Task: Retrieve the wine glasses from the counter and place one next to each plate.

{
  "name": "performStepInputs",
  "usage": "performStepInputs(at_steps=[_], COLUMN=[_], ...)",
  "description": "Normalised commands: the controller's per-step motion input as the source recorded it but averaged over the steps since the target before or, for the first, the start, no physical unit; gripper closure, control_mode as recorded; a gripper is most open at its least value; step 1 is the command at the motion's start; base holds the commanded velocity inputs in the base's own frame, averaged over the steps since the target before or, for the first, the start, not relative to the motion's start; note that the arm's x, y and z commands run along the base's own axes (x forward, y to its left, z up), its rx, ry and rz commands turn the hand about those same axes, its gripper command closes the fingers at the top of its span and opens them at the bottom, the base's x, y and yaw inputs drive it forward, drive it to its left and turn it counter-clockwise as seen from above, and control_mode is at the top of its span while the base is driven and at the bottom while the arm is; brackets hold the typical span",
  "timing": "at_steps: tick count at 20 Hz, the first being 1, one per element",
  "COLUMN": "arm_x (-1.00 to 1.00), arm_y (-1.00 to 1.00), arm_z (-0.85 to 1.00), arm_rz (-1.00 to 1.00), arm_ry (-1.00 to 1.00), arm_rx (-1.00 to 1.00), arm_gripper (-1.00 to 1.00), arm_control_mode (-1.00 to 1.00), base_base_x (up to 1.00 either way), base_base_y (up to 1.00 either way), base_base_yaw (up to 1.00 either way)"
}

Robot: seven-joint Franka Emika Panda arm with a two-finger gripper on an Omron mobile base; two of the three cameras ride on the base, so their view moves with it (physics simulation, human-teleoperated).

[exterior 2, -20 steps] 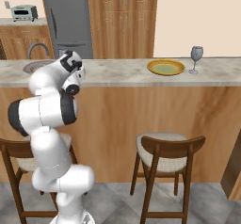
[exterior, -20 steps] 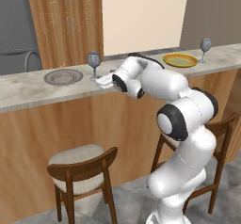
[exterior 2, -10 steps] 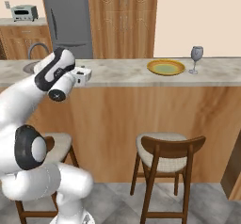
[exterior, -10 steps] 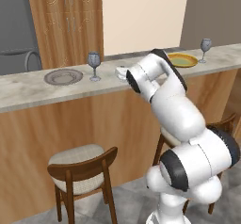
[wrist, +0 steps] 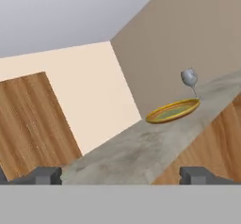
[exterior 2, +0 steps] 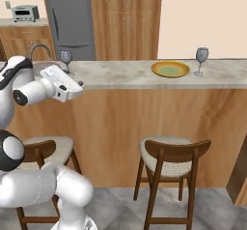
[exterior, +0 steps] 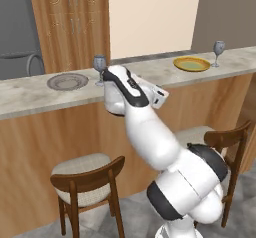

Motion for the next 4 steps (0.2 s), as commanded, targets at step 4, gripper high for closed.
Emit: performStepInputs(at_steps=[4], arm_x=[-1.00], arm_y=[-0.68], arm_z=[0.66], arm_rz=[-0.36], arm_ry=[0.38], arm_rx=[0.18], arm_gripper=[-1.00], arm_control_mode=[-1.00], base_base_x=[0.00], base_base_y=[0.00], base_base_yaw=[0.00])
